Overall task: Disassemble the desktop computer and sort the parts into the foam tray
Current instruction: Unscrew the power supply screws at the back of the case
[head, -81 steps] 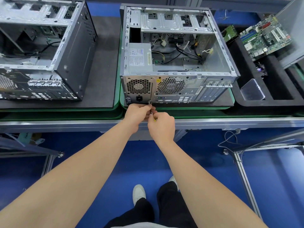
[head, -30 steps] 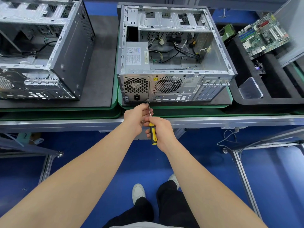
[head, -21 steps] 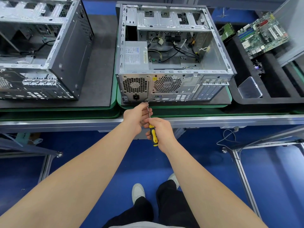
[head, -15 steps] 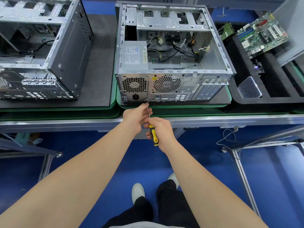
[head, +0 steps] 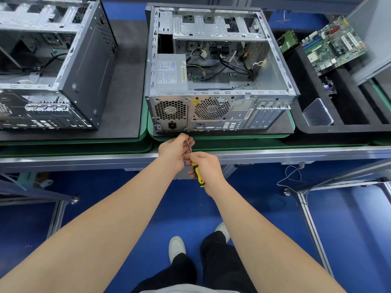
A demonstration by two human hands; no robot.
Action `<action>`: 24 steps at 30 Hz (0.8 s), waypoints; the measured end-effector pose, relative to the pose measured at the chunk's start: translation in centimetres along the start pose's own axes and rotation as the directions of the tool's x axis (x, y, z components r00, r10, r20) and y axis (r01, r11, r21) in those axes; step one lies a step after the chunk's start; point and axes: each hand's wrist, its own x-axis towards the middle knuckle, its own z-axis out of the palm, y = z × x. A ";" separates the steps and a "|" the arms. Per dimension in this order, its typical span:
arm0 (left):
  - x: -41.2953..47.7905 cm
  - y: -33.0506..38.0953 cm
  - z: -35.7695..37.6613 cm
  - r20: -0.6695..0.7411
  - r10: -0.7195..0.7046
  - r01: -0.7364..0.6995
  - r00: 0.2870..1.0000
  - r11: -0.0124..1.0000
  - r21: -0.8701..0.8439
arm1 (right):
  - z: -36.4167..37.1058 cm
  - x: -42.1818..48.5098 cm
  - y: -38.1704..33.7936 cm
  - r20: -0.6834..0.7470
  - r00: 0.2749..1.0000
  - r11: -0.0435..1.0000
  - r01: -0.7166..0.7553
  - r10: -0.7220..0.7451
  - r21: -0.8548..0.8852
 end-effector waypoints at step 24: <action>-4.7 -3.3 10.7 0.298 -0.109 0.042 0.948 0.975 0.220 | -8.3 -2.9 -3.5 -0.544 0.729 0.909 0.356 -0.416 -0.218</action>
